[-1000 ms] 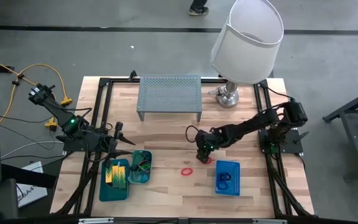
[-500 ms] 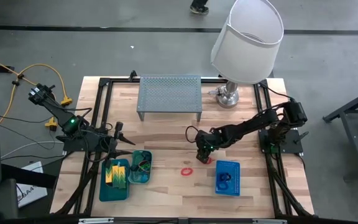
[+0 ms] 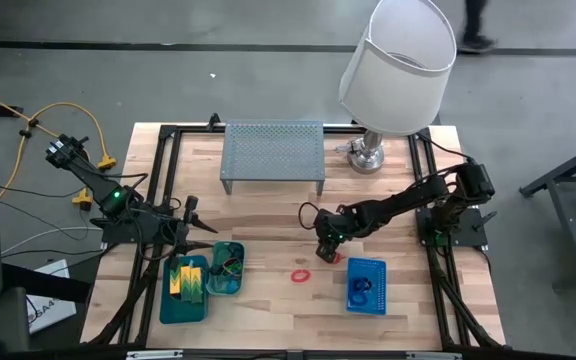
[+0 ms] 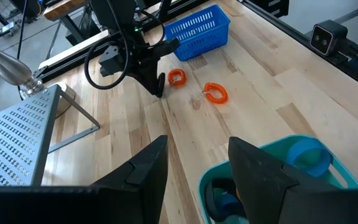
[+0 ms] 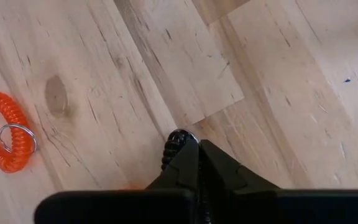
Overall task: Pick & Place Office Desk Supplies
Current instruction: Put the black spring keychain into the blue bin
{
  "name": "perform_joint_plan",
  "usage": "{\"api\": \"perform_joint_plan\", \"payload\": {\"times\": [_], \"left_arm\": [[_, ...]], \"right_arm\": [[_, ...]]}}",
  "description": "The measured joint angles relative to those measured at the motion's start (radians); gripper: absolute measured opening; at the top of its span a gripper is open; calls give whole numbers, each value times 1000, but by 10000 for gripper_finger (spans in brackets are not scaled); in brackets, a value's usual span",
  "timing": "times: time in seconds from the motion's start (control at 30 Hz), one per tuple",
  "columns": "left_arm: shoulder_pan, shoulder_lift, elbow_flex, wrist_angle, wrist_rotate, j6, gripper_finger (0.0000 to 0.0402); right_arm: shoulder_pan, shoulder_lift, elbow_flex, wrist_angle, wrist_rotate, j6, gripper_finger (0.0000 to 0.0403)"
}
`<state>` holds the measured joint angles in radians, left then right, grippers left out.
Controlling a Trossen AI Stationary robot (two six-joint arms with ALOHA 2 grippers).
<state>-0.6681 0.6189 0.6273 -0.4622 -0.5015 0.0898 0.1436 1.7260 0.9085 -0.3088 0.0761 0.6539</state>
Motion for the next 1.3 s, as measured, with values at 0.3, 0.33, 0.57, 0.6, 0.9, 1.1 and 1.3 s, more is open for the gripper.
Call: {"api": "perform_joint_plan", "payload": {"times": [0.3, 0.33, 0.57, 0.6, 0.9, 1.1, 1.3], "left_arm": [[0, 0, 0, 0, 0, 0, 161], [0, 0, 0, 0, 0, 0, 161], [0, 0, 0, 0, 0, 0, 161], [0, 0, 0, 0, 0, 0, 161], [0, 0, 0, 0, 0, 0, 161], [0, 0, 0, 1, 0, 0, 161], [0, 0, 0, 0, 0, 0, 161]], "right_arm": [[0, 0, 0, 15, -6, -10, 1], [0, 0, 0, 19, -8, -13, 1], [9, -51, 0, 27, -24, -23, 1], [14, -64, 0, 29, -23, -23, 1], [80, -214, -1, -19, 46, -28, 1], [144, -321, 0, -59, 120, -30, 1], [209, -398, 1, -104, 159, -25, 1]]}}
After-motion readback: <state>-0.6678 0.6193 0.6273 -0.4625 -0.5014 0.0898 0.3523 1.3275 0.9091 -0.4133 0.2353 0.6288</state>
